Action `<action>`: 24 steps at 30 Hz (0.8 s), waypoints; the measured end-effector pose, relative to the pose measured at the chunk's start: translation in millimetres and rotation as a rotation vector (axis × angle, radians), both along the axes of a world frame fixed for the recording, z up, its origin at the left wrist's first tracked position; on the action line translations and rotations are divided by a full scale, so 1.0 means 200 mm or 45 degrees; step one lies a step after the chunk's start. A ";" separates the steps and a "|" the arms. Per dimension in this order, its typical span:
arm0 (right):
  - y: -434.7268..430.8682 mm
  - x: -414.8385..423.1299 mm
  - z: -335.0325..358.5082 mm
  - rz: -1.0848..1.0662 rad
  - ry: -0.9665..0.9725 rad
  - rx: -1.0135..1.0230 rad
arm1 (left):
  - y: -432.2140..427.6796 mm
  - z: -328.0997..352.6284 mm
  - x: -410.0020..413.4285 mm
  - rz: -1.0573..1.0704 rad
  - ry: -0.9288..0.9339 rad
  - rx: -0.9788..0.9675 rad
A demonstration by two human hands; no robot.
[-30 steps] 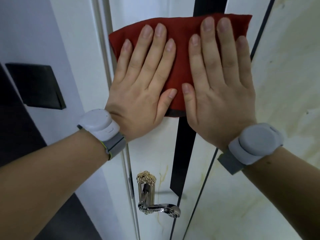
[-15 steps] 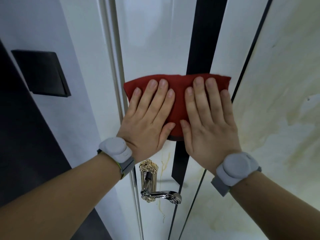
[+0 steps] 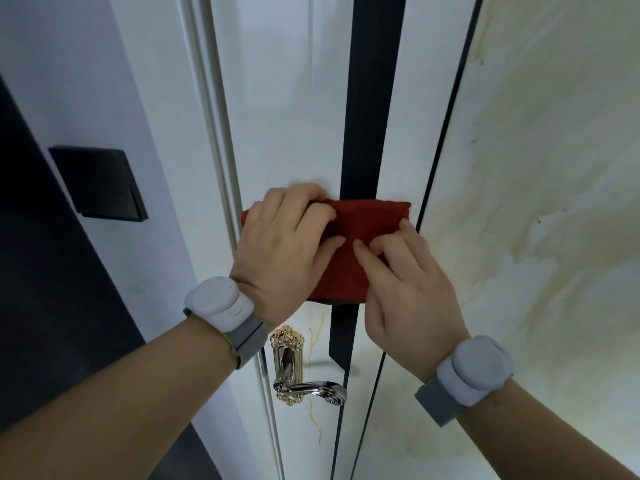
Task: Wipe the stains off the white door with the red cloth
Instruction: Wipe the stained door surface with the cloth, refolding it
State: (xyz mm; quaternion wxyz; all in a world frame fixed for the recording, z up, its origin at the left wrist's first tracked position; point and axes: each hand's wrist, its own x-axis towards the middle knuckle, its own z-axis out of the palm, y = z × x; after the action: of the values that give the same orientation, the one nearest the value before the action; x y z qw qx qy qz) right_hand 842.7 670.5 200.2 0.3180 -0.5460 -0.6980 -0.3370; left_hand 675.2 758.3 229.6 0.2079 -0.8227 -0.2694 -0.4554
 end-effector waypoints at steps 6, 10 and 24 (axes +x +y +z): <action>-0.08 0.04 0.09 0.116 0.072 0.008 | -0.07 0.09 0.09 0.025 0.111 -0.318; -0.10 0.03 0.12 0.171 0.325 -0.147 | -0.21 0.21 0.15 0.224 0.096 -0.939; -0.38 0.09 0.55 0.697 1.516 -0.505 | -0.45 0.54 0.23 -0.600 -0.858 -2.332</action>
State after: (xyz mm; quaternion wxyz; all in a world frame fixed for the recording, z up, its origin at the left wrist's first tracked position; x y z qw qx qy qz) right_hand 861.4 593.9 310.8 0.6153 -0.4901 -0.5656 0.2476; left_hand 720.3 668.8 337.3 -0.6878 -0.5263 -0.3911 -0.3114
